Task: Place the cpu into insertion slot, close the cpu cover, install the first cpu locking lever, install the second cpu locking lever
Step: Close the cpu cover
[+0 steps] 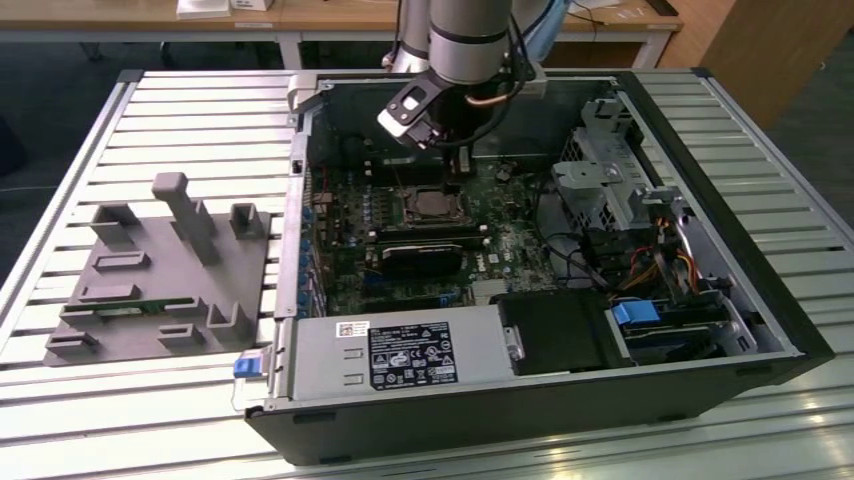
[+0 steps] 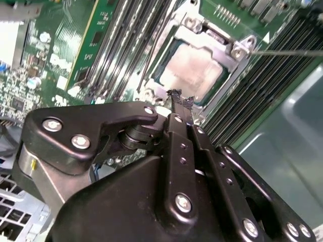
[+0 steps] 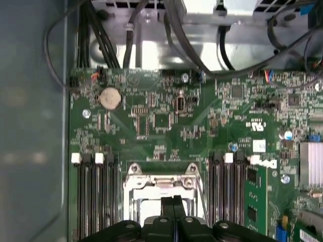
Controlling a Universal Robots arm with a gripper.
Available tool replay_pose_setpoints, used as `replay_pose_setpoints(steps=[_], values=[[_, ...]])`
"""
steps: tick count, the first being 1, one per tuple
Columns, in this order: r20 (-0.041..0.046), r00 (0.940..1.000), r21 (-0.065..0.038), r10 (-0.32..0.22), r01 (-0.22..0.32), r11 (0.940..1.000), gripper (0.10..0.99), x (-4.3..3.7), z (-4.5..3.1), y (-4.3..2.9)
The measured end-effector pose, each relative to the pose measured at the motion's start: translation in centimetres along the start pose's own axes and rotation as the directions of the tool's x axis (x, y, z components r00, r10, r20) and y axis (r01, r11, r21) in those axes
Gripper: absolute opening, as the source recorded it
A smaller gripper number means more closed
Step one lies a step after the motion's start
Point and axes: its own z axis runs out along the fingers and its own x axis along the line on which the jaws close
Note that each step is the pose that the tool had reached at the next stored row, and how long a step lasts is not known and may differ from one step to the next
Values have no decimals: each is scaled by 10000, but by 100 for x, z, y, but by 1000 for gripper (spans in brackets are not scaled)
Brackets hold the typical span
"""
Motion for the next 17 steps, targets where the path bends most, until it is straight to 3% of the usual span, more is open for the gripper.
replay_pose_setpoints(steps=[8, 14, 17], values=[[-16, 10000, -58, -14, 14, 10000, 102, -10, 18, -168], [-13, 10000, -58, -34, 34, 10000, 102, -11, 17, -174], [-20, 9991, -68, -422, 422, 9991, 102, -11, 17, -174]])
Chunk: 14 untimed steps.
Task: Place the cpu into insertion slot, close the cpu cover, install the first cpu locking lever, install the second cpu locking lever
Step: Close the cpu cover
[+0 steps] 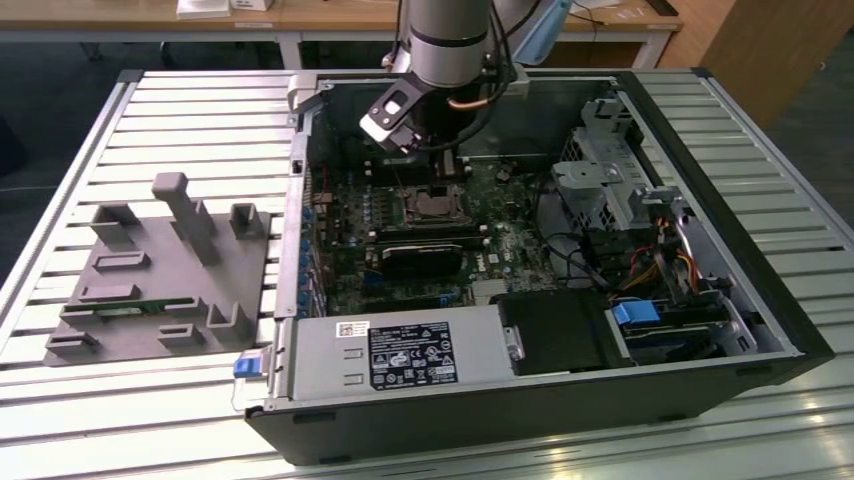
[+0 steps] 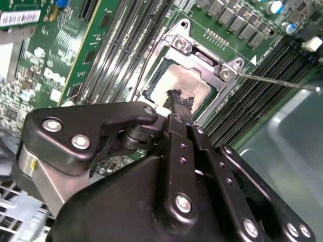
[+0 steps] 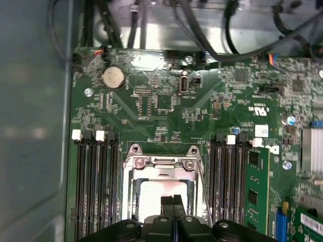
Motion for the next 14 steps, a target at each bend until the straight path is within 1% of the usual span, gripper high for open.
replay_pose_setpoints(steps=[3, 7, 10, 12, 14], values=[[-13, 9985, -15, -548, 548, 9985, 102, 0, 0, 0], [-27, 9927, -33, -1204, 1204, 9927, 102, 0, 0, 0], [-38, 9851, -47, -1718, 1718, 9851, 102, 0, 1, 0], [-45, 9781, -58, -2081, 2081, 9781, 102, 0, 1, -1], [-51, 9699, -69, -2436, 2436, 9699, 102, 0, 1, 0]])
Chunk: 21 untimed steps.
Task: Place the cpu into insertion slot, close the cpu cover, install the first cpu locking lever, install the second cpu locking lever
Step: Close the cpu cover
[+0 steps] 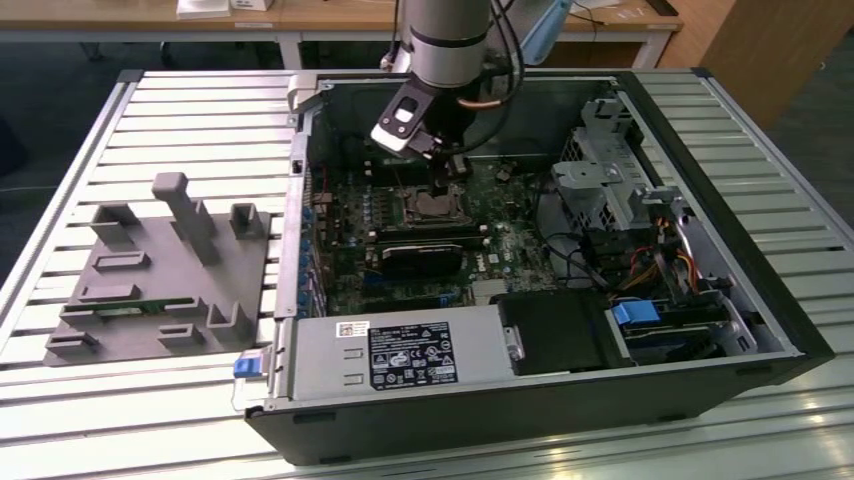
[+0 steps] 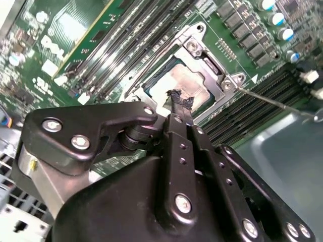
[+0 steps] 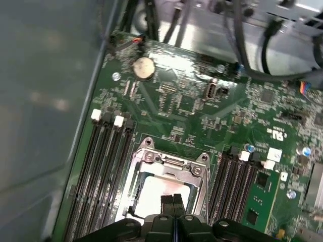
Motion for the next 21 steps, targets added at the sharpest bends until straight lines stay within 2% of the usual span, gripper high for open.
replay_pose_setpoints(steps=[5, 8, 11, 16, 21], values=[[-21, 9958, -24, -914, 913, 9958, 102, 0, 1, 0], [-32, 9894, -39, -1449, 1449, 9894, 102, 0, 2, 0], [-42, 9803, -55, -1975, 1974, 9803, 102, 0, 3, 0], [-58, 9582, -82, -2862, 2862, 9581, 102, 0, 3, 0], [-70, 9280, -110, -3726, 3725, 9280, 102, 0, 5, 0]])
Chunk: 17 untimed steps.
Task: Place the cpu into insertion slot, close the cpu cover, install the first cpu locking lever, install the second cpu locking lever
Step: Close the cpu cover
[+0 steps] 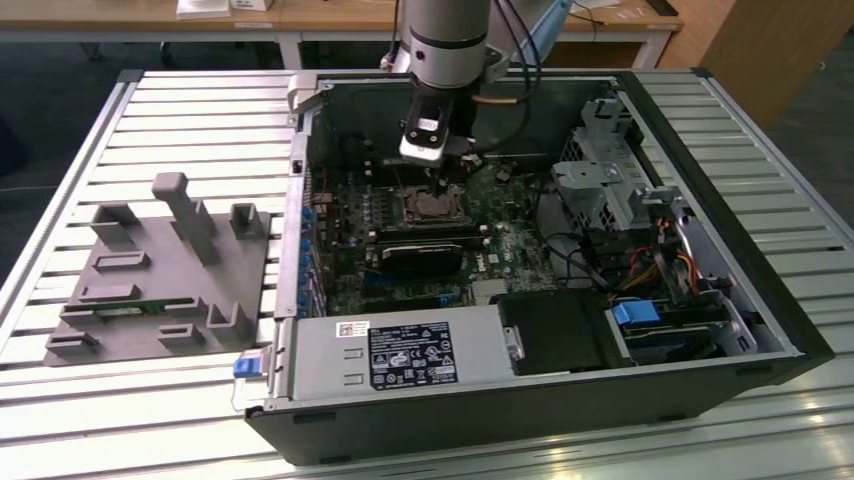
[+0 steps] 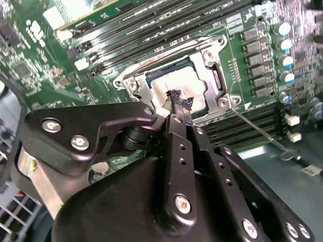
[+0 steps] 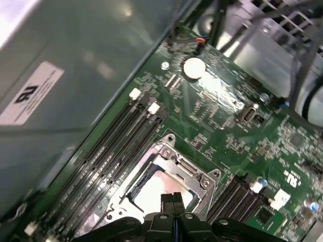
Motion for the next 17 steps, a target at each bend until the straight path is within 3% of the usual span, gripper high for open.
replay_pose_setpoints(steps=[5, 9, 13, 17], values=[[-21, 9960, -24, -899, 899, 9960, 102, 0, 2, 0], [-34, 9867, -42, -1627, 1627, 9867, 102, 0, 3, 0], [-38, 9721, -53, -2344, 2344, 9721, 102, 0, 4, 0], [-40, 9528, -63, -3036, 3036, 9528, 102, 0, 5, 0]])
